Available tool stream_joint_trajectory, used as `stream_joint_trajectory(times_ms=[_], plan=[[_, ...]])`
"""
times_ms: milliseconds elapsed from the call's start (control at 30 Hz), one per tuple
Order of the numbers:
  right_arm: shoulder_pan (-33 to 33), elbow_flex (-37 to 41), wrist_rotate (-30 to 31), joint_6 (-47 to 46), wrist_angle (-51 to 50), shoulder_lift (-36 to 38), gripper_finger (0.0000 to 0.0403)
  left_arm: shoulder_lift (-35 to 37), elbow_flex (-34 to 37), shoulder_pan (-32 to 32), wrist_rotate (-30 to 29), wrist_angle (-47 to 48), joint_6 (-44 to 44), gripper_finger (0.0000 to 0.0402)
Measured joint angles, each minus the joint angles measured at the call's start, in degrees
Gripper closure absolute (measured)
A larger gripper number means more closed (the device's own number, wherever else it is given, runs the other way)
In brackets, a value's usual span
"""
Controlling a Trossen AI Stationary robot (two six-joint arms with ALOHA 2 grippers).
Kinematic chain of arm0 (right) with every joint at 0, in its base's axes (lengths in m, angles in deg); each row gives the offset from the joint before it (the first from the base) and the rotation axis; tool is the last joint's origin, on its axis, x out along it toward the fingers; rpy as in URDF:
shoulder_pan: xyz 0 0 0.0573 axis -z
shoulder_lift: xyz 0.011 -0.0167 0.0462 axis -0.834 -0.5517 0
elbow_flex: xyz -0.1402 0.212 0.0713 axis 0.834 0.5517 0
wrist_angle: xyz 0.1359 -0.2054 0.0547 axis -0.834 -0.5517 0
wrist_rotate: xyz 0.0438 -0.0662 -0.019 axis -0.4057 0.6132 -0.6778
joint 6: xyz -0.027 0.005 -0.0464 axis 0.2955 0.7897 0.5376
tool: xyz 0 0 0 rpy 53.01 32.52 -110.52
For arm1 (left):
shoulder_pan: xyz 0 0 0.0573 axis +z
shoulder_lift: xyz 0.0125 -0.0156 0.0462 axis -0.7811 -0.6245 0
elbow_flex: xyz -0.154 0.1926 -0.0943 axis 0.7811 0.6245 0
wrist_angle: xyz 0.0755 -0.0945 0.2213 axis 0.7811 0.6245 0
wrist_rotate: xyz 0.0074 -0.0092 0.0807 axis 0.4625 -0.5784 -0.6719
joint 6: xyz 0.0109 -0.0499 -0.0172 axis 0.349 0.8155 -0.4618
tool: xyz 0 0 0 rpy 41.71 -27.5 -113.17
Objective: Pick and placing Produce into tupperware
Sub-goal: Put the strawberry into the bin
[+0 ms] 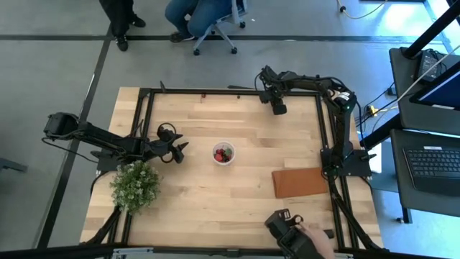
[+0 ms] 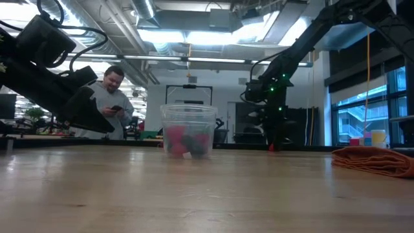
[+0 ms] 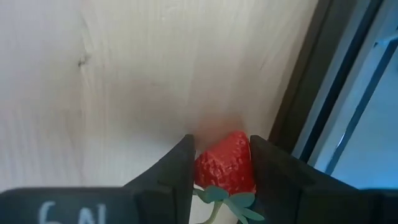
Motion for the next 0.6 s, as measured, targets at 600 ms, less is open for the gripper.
stream_joint_trajectory(times_ms=[600], plan=[[-13.11, -19.54, -5.44, -11.50, -12.07, -0.13, 0.0267, 0.00, -0.02, -0.01, 0.07, 0.00, -0.02, 0.0187]])
